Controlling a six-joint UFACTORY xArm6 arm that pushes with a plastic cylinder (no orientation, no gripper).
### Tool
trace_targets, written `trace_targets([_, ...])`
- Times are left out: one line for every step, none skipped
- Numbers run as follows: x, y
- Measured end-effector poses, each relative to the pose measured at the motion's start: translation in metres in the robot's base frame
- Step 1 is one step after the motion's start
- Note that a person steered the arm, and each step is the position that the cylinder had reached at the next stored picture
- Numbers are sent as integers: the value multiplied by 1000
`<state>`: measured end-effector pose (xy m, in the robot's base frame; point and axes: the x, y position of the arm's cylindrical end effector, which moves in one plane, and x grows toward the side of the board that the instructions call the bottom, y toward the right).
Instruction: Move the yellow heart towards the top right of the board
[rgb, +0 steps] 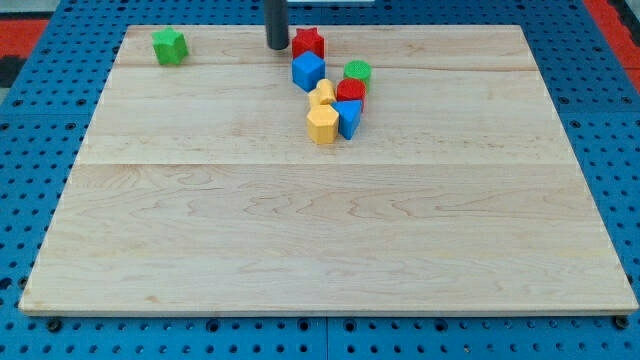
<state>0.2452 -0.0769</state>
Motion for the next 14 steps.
trace_targets([69, -1])
trace_targets([87, 25])
trace_targets([97, 58])
trace_targets([97, 120])
trace_targets([100, 169])
trace_targets([133, 178])
trace_targets([132, 189])
trace_targets([101, 211])
trace_targets([68, 210])
trace_targets([44, 221])
trace_targets([32, 202])
trace_targets([32, 186])
trace_targets([32, 182])
trace_targets([29, 183])
